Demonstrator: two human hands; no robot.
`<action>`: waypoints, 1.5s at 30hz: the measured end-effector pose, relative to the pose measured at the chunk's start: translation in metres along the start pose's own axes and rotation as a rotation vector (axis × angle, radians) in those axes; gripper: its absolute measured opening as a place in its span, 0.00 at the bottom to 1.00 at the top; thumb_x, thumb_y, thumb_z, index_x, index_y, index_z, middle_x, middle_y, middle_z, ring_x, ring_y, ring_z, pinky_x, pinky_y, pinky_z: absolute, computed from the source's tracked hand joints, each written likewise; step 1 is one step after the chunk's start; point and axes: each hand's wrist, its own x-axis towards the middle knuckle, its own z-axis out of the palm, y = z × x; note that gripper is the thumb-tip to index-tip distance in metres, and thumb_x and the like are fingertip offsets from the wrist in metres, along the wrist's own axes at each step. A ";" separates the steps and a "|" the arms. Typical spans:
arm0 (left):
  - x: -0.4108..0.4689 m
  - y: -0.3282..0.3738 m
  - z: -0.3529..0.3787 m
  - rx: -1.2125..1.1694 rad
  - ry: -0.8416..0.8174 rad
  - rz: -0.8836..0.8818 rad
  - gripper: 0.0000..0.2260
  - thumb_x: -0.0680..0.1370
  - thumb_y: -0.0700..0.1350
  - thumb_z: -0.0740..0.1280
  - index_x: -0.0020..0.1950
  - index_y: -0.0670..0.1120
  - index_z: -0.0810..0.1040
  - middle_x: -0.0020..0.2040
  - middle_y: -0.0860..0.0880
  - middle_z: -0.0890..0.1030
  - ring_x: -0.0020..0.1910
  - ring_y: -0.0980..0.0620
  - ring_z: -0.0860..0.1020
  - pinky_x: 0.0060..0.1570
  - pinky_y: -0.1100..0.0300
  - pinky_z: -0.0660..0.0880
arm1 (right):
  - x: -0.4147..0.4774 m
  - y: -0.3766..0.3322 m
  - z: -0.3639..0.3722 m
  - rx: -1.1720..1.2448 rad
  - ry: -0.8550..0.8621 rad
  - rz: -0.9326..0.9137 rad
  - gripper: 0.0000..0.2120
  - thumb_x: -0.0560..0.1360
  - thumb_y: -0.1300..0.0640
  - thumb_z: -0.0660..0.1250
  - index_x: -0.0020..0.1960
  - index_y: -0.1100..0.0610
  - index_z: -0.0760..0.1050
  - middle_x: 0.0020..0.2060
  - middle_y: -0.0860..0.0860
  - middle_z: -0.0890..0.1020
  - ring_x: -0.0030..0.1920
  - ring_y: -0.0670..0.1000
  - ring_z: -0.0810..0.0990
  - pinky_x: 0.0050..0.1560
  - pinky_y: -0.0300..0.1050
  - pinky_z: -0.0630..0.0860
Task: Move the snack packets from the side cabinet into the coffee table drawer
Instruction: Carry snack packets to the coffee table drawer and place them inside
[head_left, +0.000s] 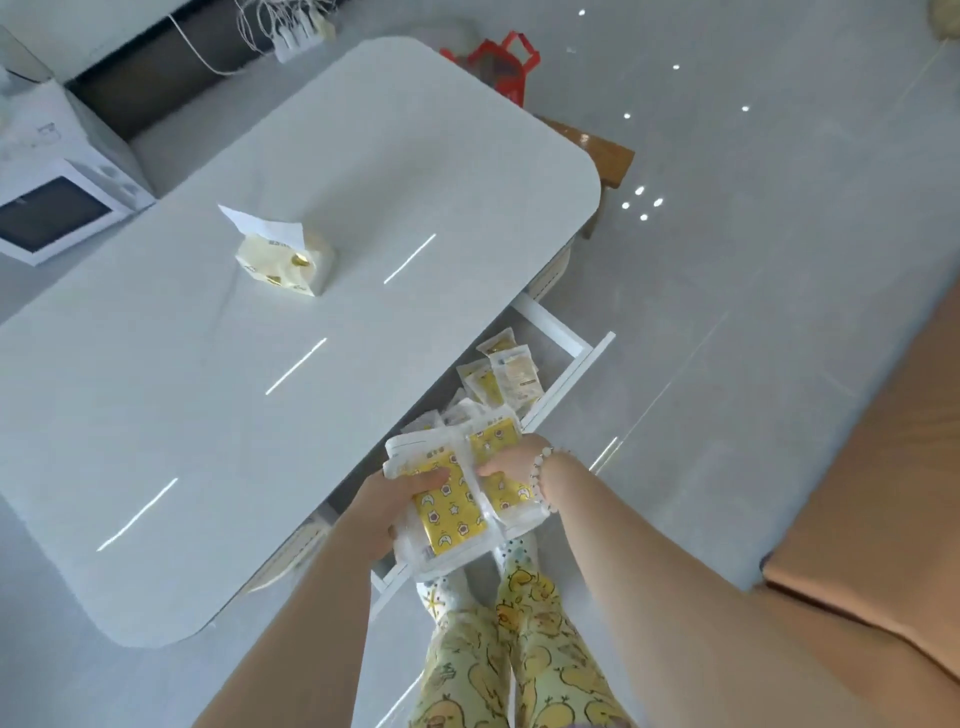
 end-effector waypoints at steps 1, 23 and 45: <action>0.009 -0.003 -0.002 -0.006 0.017 -0.017 0.24 0.64 0.39 0.77 0.59 0.39 0.78 0.51 0.39 0.83 0.50 0.39 0.82 0.52 0.44 0.78 | 0.012 -0.001 0.004 -0.010 -0.011 0.019 0.28 0.77 0.50 0.65 0.70 0.65 0.66 0.68 0.58 0.71 0.66 0.56 0.71 0.60 0.43 0.71; 0.353 -0.068 -0.031 -0.251 0.372 -0.178 0.33 0.57 0.54 0.80 0.56 0.41 0.77 0.49 0.46 0.82 0.50 0.45 0.80 0.55 0.52 0.77 | 0.368 -0.006 0.034 -0.090 0.091 0.008 0.23 0.72 0.59 0.69 0.66 0.61 0.70 0.57 0.54 0.77 0.52 0.52 0.75 0.48 0.42 0.72; 0.388 -0.043 -0.013 0.591 0.547 -0.080 0.28 0.73 0.60 0.69 0.66 0.45 0.70 0.61 0.45 0.76 0.60 0.44 0.75 0.56 0.55 0.74 | 0.414 -0.005 0.036 -0.795 0.533 -0.186 0.30 0.73 0.48 0.70 0.68 0.58 0.63 0.58 0.56 0.76 0.61 0.57 0.74 0.57 0.50 0.69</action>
